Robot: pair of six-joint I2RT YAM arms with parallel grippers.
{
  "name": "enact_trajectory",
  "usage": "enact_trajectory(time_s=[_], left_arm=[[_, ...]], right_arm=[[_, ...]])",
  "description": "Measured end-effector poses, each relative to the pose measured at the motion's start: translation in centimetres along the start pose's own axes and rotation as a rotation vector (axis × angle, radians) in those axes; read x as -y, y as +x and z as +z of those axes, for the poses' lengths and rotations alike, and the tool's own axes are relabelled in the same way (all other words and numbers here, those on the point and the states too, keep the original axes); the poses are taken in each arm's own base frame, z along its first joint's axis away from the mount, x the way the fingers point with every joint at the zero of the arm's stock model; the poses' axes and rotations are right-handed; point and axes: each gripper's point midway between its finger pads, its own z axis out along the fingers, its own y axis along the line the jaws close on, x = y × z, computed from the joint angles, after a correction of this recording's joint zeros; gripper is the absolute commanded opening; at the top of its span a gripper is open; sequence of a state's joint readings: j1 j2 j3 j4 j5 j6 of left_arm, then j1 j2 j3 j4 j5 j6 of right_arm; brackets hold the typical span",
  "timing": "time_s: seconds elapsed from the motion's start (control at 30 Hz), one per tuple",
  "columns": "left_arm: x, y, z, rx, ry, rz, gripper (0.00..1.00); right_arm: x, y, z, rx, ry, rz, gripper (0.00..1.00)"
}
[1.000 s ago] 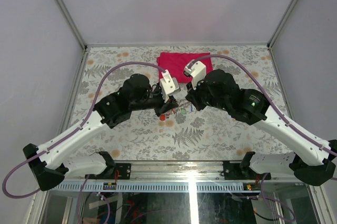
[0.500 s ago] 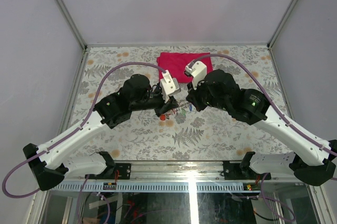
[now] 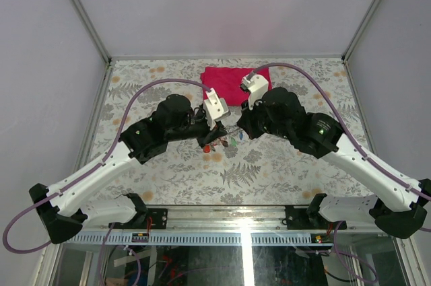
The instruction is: Put the keys on the keyring
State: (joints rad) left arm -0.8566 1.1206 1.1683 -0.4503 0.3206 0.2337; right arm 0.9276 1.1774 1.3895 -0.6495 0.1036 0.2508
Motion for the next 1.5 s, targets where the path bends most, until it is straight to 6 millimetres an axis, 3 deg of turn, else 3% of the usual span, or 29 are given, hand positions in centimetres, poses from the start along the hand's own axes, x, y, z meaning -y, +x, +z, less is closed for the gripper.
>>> enact_trajectory(time_s=[1.03, 1.5], left_arm=[[-0.3, 0.4, -0.5, -0.011, -0.033, -0.034, 0.0], [-0.3, 0.0, -0.5, 0.015, -0.043, -0.058, 0.0]], right_arm=[[-0.5, -0.5, 2.0, 0.156, -0.045, 0.211, 0.0], [0.4, -0.5, 1.6, 0.286, -0.041, 0.222, 0.0]])
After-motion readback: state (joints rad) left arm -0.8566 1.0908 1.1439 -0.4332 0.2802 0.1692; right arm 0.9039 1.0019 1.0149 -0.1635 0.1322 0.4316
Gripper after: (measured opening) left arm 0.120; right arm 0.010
